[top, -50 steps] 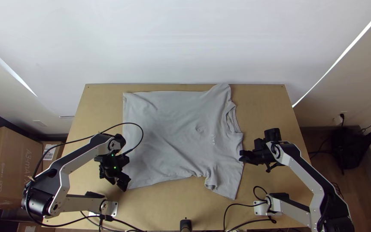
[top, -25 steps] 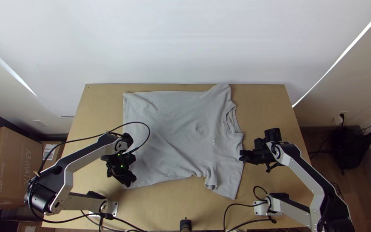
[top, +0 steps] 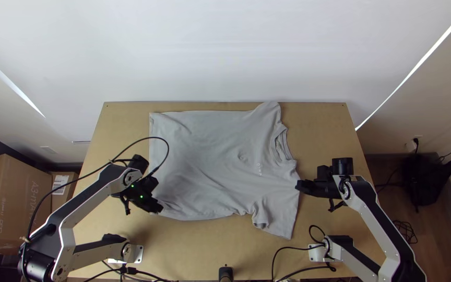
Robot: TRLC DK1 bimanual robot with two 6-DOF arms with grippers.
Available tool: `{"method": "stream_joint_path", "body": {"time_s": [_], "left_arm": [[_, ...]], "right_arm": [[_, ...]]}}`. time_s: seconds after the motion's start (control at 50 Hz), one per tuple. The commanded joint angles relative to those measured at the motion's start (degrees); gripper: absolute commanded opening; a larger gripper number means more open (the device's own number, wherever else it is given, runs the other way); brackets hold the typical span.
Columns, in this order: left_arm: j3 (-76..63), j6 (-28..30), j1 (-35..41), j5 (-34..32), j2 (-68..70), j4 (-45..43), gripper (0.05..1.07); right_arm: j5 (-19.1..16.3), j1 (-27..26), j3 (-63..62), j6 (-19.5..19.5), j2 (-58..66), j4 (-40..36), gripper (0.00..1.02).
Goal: Fold the t-shirt
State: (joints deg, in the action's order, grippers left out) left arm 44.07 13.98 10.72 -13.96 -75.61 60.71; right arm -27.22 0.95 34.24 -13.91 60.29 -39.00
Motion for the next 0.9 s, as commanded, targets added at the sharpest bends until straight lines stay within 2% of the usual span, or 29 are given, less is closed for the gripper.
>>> {"method": "stream_joint_path", "body": {"time_s": [0.0, 0.14, 0.34, 0.54, 0.88], "left_arm": [[2.33, -1.32, -2.72, -0.37, 4.33, -2.26, 0.08], [3.83, -5.01, -7.29, -0.37, 7.50, -7.80, 0.08], [8.75, -7.91, -12.48, -0.28, 10.40, -14.74, 0.08], [20.70, -11.96, -14.94, 1.04, 12.77, -21.42, 0.08], [46.36, -15.47, -18.37, 4.55, 6.62, -23.09, 0.08]], "right_arm": [[0.33, -0.60, 2.59, -1.12, -3.34, 0.77, 0.02], [0.24, 0.10, 6.37, -2.08, -6.94, 3.41, 0.02], [0.42, 1.07, 14.54, -2.79, -5.01, 9.82, 0.02], [1.12, -1.57, 26.49, -3.14, 1.85, 14.39, 0.02], [4.28, -2.80, 47.15, -3.49, 12.22, 16.33, 0.02]]}}
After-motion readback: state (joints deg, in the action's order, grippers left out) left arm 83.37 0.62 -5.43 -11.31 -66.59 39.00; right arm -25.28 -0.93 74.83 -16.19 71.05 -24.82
